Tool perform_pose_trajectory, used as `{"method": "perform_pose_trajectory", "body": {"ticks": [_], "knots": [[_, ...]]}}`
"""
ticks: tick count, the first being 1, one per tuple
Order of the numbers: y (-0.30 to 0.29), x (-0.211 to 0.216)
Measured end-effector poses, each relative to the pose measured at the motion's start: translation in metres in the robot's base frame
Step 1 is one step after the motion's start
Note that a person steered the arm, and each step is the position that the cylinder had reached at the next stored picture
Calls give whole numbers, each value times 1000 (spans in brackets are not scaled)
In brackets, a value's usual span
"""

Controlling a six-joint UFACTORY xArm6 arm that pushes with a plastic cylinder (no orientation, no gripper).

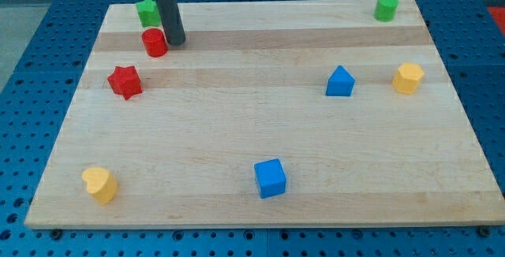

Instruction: Push the green star towards right

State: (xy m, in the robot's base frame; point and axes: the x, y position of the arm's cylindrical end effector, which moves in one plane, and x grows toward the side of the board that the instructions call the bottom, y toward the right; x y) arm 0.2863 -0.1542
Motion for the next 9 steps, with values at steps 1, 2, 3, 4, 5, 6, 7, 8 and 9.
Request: {"method": "perform_pose_trajectory", "body": {"ticks": [1, 2, 3, 4, 5, 6, 7, 8, 9], "knots": [[0, -24], [-4, -26], [-29, -26], [-51, -26], [-73, -26], [-99, -26], [-122, -26], [-139, -26], [-150, -31]]}}
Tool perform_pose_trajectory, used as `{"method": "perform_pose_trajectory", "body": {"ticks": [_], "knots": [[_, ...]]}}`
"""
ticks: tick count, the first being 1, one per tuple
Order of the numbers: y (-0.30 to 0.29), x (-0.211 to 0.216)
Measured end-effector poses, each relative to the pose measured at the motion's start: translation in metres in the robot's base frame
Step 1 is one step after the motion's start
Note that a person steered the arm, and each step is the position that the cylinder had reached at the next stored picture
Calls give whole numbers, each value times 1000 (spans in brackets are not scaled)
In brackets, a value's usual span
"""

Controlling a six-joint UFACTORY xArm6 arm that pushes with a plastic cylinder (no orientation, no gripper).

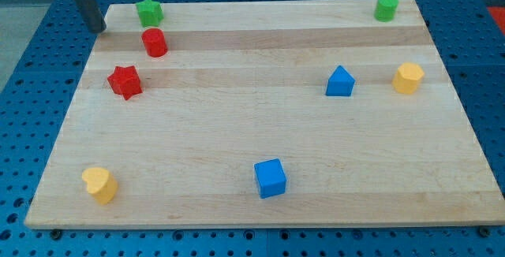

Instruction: Push the green star towards right

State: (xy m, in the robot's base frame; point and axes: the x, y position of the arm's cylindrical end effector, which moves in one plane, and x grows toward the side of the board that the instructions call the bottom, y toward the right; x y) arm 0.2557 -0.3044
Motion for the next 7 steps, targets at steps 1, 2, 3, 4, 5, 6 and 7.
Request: {"method": "perform_pose_trajectory", "body": {"ticks": [1, 2, 3, 4, 5, 6, 7], "knots": [[3, -23], [23, -35], [54, -41], [84, -45], [109, -41], [144, -34], [183, -11]]}}
